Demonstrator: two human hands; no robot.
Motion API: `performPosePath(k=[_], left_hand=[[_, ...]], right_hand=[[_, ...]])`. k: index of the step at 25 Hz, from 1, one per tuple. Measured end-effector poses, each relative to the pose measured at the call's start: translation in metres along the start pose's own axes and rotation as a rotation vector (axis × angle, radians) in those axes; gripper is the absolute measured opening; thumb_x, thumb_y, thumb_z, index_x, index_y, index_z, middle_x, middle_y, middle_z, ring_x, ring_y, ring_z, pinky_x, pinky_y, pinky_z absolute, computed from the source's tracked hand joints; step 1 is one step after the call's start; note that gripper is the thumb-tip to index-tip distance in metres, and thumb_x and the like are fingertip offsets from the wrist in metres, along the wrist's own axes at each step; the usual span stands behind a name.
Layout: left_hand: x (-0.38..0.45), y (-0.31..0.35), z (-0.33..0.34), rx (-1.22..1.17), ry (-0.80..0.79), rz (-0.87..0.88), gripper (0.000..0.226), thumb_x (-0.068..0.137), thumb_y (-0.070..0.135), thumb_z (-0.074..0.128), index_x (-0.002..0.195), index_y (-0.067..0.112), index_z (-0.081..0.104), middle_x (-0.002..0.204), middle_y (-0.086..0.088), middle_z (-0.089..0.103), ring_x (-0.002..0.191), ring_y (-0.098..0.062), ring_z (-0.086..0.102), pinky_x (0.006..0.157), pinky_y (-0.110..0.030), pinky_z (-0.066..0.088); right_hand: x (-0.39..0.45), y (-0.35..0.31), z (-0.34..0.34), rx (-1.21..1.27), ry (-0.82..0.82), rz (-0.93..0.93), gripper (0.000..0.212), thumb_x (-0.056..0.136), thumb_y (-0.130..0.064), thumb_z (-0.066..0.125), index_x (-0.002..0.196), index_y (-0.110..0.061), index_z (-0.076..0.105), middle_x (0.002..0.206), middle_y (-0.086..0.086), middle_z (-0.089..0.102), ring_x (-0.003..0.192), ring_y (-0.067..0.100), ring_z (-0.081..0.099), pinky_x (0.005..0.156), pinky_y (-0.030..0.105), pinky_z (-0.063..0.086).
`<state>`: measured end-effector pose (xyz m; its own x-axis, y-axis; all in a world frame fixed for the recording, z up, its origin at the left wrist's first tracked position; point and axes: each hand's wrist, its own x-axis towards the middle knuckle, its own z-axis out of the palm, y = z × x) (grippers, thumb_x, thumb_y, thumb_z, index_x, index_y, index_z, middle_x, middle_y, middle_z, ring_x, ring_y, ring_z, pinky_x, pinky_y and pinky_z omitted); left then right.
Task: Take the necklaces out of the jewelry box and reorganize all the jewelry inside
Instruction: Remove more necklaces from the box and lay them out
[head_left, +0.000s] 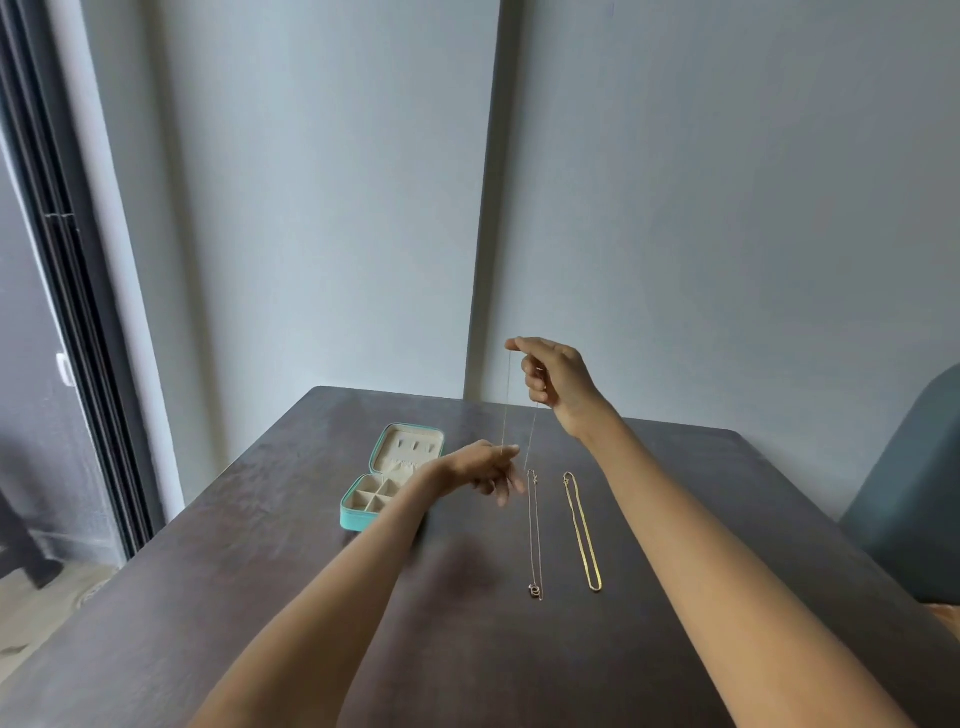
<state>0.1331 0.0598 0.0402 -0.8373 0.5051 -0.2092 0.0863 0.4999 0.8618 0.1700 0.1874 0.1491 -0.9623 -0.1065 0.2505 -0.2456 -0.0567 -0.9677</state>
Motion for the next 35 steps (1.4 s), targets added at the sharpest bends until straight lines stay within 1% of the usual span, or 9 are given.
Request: performPosePath(k=[4,6,9,11,14,18,23,28,35], left_hand=[[0.016,-0.022,-0.001,0.099,0.128,0.041,0.026,0.095,0.012,0.049,0.108,-0.003,0.066,0.057,0.008,0.067,0.047,0.001,0.050,0.053,-0.012,0.040],[0.025,-0.027,-0.001,0.251,0.167,-0.005,0.028,0.089,0.000,0.050,0.113,-0.001,0.064,0.083,-0.007,0.068,0.066,-0.009,0.059,0.068,-0.021,0.046],[0.040,-0.028,-0.008,0.510,0.225,-0.053,0.033,0.085,0.004,0.048,0.115,0.008,0.062,0.117,-0.013,0.062,0.107,-0.026,0.058,0.089,-0.031,0.044],[0.052,-0.030,-0.016,0.589,0.270,-0.045,0.029,0.085,0.008,0.050,0.110,0.010,0.065,0.116,-0.011,0.065,0.110,-0.026,0.058,0.087,-0.031,0.044],[0.074,-0.034,-0.027,0.606,0.298,-0.039,0.037,0.081,0.000,0.046,0.106,0.013,0.070,0.115,-0.007,0.067,0.111,-0.023,0.059,0.090,-0.028,0.044],[0.093,-0.041,-0.027,0.649,0.288,-0.031,0.029,0.078,0.001,0.054,0.098,0.011,0.072,0.109,-0.008,0.069,0.106,-0.024,0.061,0.089,-0.030,0.047],[0.101,-0.044,-0.023,0.679,0.316,0.029,0.024,0.080,0.004,0.055,0.097,0.008,0.072,0.108,-0.009,0.069,0.104,-0.026,0.061,0.088,-0.032,0.047],[0.098,-0.050,-0.016,0.775,0.312,0.120,0.030,0.083,0.000,0.051,0.103,0.010,0.072,0.112,-0.010,0.065,0.108,-0.027,0.058,0.090,-0.031,0.044],[0.090,-0.056,-0.015,0.783,0.313,0.108,0.037,0.081,-0.003,0.047,0.106,0.012,0.071,0.115,-0.007,0.063,0.110,-0.026,0.057,0.089,-0.031,0.044]], right_hand=[[-0.013,0.023,0.000,-0.006,-0.026,0.048,0.016,0.089,-0.017,0.053,0.083,-0.012,0.067,0.056,-0.003,0.041,0.044,0.008,0.029,0.042,0.020,0.019],[-0.022,0.040,-0.004,-0.041,-0.073,0.082,0.017,0.089,-0.015,0.052,0.078,-0.012,0.066,0.054,-0.004,0.044,0.043,0.007,0.031,0.042,0.020,0.020],[-0.039,0.072,-0.009,-0.145,-0.154,0.119,0.016,0.084,-0.017,0.057,0.072,-0.013,0.066,0.050,-0.005,0.046,0.041,0.007,0.034,0.041,0.019,0.022],[-0.045,0.092,-0.009,-0.242,-0.188,0.142,0.014,0.080,-0.020,0.060,0.070,-0.014,0.068,0.050,-0.005,0.048,0.043,0.007,0.037,0.041,0.018,0.026],[-0.048,0.117,-0.003,-0.632,-0.313,0.129,0.015,0.083,-0.023,0.059,0.074,-0.023,0.071,0.056,-0.007,0.057,0.051,0.006,0.049,0.054,0.021,0.040],[-0.059,0.142,0.010,-1.045,-0.430,0.044,0.019,0.084,-0.030,0.050,0.086,-0.027,0.070,0.091,-0.006,0.070,0.087,0.015,0.063,0.078,0.029,0.046],[-0.063,0.150,0.015,-1.118,-0.372,-0.136,0.020,0.088,-0.027,0.049,0.089,-0.024,0.069,0.095,-0.006,0.062,0.092,0.013,0.058,0.076,0.028,0.043],[-0.071,0.152,0.010,-1.084,-0.382,-0.159,0.023,0.090,-0.021,0.049,0.099,-0.025,0.069,0.103,-0.004,0.061,0.097,0.012,0.054,0.083,0.030,0.045],[-0.085,0.145,0.009,-1.069,-0.422,-0.145,0.025,0.089,-0.016,0.048,0.097,-0.024,0.070,0.101,-0.006,0.062,0.095,0.011,0.055,0.086,0.032,0.048]])
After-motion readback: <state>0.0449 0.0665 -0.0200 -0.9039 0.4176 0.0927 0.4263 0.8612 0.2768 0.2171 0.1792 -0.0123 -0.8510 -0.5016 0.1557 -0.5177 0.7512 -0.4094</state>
